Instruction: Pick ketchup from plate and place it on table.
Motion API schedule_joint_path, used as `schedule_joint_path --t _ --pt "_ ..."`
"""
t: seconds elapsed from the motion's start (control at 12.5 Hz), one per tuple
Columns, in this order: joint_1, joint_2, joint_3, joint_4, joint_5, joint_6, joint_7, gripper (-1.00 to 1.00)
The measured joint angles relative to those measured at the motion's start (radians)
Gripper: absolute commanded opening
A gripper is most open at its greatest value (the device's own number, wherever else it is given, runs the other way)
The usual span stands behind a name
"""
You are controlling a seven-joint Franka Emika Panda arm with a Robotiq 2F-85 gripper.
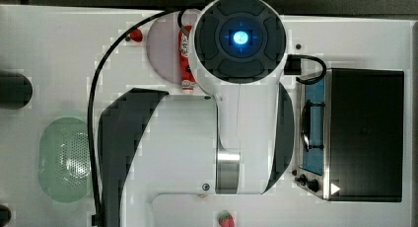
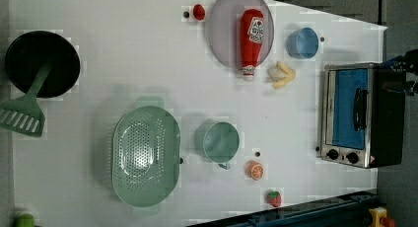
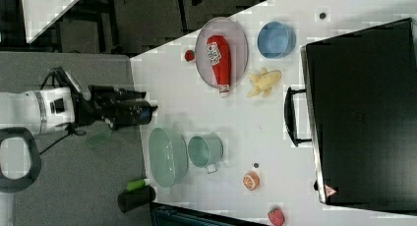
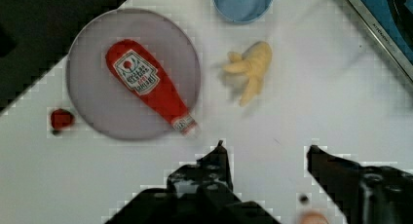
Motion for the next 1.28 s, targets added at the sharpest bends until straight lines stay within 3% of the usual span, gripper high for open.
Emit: schedule_joint_path --t 0.24,0.64,1.28 --pt "-0.067 -0.128 0.049 -0.09 0.017 -0.188 0.018 0.99" --pt "-0.087 -0.167 0.076 -0.028 0.037 -0.145 0.015 1.0" --pt "-0.092 0.15 0.114 -0.047 0.047 0.031 -0.133 1.0"
